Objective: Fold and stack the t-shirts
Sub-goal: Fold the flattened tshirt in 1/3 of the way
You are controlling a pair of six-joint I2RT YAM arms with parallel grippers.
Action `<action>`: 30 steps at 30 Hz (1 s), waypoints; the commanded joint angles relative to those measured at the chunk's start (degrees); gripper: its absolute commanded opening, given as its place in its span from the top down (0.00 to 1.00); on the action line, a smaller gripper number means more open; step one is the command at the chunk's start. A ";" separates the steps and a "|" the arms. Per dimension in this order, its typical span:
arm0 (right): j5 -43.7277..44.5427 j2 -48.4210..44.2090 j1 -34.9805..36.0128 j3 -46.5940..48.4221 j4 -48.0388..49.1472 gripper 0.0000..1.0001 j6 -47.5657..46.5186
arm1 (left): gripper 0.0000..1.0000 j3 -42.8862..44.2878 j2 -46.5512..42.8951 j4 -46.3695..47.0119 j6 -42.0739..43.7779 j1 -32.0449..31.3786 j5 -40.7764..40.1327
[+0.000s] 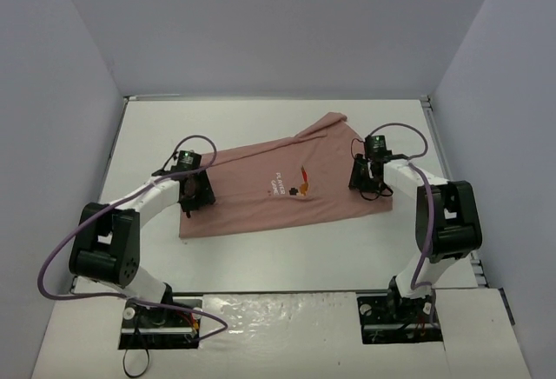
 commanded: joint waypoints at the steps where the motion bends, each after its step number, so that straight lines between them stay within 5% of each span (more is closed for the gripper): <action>1: 2.92 1.18 -0.74 0.81 2.49 0.67 -0.67 | 0.56 -3.69 -0.81 1.22 -4.61 1.88 -4.96; 10: 7.36 -3.50 -3.28 -3.40 2.10 0.67 -0.53 | 0.62 -12.35 -9.83 -1.60 -7.36 9.08 -6.49; 21: 7.45 -7.76 6.83 4.09 0.17 0.66 -4.59 | 0.52 -0.46 -13.20 -5.57 0.94 2.66 -6.06; 30: 10.01 1.27 11.12 5.32 0.34 0.64 -6.17 | 0.51 -3.03 -6.10 -3.61 -0.87 -0.56 -7.64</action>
